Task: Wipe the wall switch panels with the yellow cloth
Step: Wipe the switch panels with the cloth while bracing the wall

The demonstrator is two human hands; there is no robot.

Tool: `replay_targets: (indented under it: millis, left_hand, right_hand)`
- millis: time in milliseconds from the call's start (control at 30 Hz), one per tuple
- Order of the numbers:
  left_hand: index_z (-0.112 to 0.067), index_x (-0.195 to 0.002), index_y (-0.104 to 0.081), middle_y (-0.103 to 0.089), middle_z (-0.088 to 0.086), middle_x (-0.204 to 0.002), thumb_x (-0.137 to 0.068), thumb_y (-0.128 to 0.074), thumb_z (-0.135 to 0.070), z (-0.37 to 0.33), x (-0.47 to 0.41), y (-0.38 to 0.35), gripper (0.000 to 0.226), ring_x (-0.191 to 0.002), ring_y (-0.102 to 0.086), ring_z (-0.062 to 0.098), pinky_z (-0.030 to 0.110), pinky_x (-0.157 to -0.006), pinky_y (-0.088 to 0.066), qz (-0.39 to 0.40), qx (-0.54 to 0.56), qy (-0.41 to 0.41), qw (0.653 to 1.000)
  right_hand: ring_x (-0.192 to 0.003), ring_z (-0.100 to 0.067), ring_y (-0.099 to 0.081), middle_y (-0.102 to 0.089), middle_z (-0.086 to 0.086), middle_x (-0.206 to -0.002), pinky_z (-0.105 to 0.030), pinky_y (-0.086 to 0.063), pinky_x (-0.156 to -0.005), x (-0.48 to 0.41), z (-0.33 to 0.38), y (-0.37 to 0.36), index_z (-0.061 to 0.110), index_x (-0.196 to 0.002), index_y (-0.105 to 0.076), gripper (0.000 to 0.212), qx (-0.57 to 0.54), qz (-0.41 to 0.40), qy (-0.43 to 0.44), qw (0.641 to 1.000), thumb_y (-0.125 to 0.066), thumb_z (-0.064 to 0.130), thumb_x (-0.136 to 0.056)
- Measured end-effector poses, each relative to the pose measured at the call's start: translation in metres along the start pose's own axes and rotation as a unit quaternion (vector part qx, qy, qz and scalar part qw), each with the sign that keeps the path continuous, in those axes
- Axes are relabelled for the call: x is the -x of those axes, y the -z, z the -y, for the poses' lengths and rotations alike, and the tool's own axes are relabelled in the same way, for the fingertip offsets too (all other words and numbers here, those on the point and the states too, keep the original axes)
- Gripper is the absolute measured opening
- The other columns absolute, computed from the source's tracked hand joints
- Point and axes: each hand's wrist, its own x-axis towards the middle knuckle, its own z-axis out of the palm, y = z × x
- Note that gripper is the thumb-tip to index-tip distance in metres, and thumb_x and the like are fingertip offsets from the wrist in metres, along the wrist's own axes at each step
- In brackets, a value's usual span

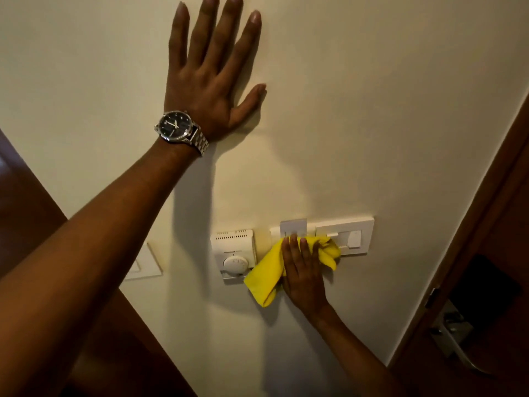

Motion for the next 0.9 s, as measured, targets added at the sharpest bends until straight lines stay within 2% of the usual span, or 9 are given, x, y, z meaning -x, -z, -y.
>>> replay_targets:
  millis: [200, 400, 500, 600, 667, 733, 767, 800, 900]
  left_hand:
    - [-0.019, -0.164, -0.029, -0.033, 0.015, -0.168, -0.106, -0.033, -0.065, 0.001, -0.001, 0.002, 0.074, -0.155, -0.031, 0.04, 0.065, -0.124, -0.028, 0.009, 0.014, 0.005, 1.0]
    - [-0.025, -0.165, -0.025, -0.034, 0.012, -0.167, -0.106, -0.032, -0.067, -0.001, 0.002, -0.002, 0.073, -0.154, -0.033, 0.037, 0.064, -0.124, -0.03, -0.003, 0.009, 0.005, 1.0]
    - [-0.024, -0.165, -0.024, -0.033, 0.012, -0.168, -0.106, -0.032, -0.067, 0.001, 0.002, -0.003, 0.073, -0.155, -0.032, 0.038, 0.064, -0.124, -0.03, -0.002, 0.01, 0.006, 1.0]
    - [-0.022, -0.165, -0.024, -0.031, 0.013, -0.169, -0.107, -0.031, -0.065, 0.002, 0.001, 0.001, 0.073, -0.156, -0.029, 0.038, 0.064, -0.125, -0.028, 0.004, 0.01, 0.0, 1.0]
    - [-0.022, -0.165, -0.027, -0.033, 0.013, -0.168, -0.107, -0.031, -0.065, 0.001, 0.002, 0.003, 0.072, -0.155, -0.031, 0.038, 0.064, -0.124, -0.029, 0.003, 0.006, 0.001, 1.0]
    - [-0.022, -0.164, -0.03, -0.035, 0.013, -0.167, -0.107, -0.031, -0.065, 0.0, 0.001, 0.004, 0.072, -0.154, -0.034, 0.038, 0.065, -0.123, -0.031, 0.004, 0.007, -0.001, 1.0]
    - [-0.022, -0.163, -0.031, -0.036, 0.013, -0.166, -0.107, -0.03, -0.066, 0.0, 0.001, 0.004, 0.072, -0.154, -0.035, 0.038, 0.065, -0.123, -0.031, 0.006, 0.008, -0.001, 1.0]
    - [-0.022, -0.163, -0.032, -0.037, 0.013, -0.166, -0.107, -0.03, -0.066, 0.0, 0.001, 0.005, 0.072, -0.153, -0.035, 0.038, 0.065, -0.123, -0.032, 0.01, 0.008, 0.001, 1.0]
    - [-0.021, -0.164, -0.03, -0.034, 0.014, -0.167, -0.107, -0.028, -0.067, 0.0, -0.001, 0.005, 0.072, -0.154, -0.033, 0.039, 0.066, -0.124, -0.03, 0.022, 0.018, 0.004, 1.0]
  right_hand:
    - [-0.156, -0.03, 0.007, 0.008, -0.011, -0.169, -0.051, -0.003, -0.124, 0.02, -0.005, 0.0, 0.007, -0.16, -0.001, 0.057, 0.039, 0.003, 0.036, 0.999, -0.016, 0.027, -0.109]
    - [-0.156, -0.03, 0.003, 0.006, -0.01, -0.169, -0.052, 0.0, -0.125, -0.022, 0.018, 0.004, 0.006, -0.159, -0.004, 0.062, 0.003, -0.03, -0.022, 0.999, -0.028, 0.023, -0.105]
    - [-0.156, -0.029, 0.008, 0.01, -0.011, -0.168, -0.051, -0.004, -0.124, -0.006, 0.01, 0.002, 0.006, -0.159, 0.0, 0.067, 0.033, -0.03, 0.004, 0.999, -0.032, 0.025, -0.104]
    - [-0.155, -0.028, 0.012, 0.016, -0.011, -0.167, -0.048, -0.002, -0.124, 0.014, -0.002, 0.006, 0.005, -0.158, 0.007, 0.063, 0.063, -0.023, 0.027, 0.997, -0.025, 0.025, -0.107]
    - [-0.155, -0.028, 0.014, 0.017, -0.009, -0.167, -0.046, 0.004, -0.125, 0.011, 0.001, 0.009, 0.007, -0.158, 0.01, 0.085, 0.065, -0.025, -0.036, 0.997, -0.048, 0.028, -0.1]
    - [-0.154, -0.03, 0.016, 0.018, -0.01, -0.166, -0.045, 0.01, -0.126, -0.002, 0.02, 0.008, 0.008, -0.158, 0.012, 0.112, 0.032, -0.032, -0.19, 0.981, -0.07, 0.038, -0.088]
    - [-0.154, -0.03, 0.016, 0.018, -0.01, -0.167, -0.046, 0.009, -0.126, -0.008, 0.034, 0.008, 0.008, -0.158, 0.012, 0.115, -0.003, -0.041, -0.254, 0.966, -0.072, 0.039, -0.086]
    - [-0.155, -0.03, 0.015, 0.019, -0.009, -0.167, -0.049, 0.005, -0.126, -0.014, 0.048, 0.008, 0.009, -0.158, 0.012, 0.108, -0.034, -0.043, -0.28, 0.959, -0.068, 0.037, -0.09]
    - [-0.154, -0.032, 0.015, 0.019, -0.012, -0.166, -0.054, -0.004, -0.121, -0.012, 0.07, 0.007, 0.004, -0.158, 0.01, 0.062, -0.056, -0.032, -0.198, 0.978, -0.02, 0.027, -0.109]
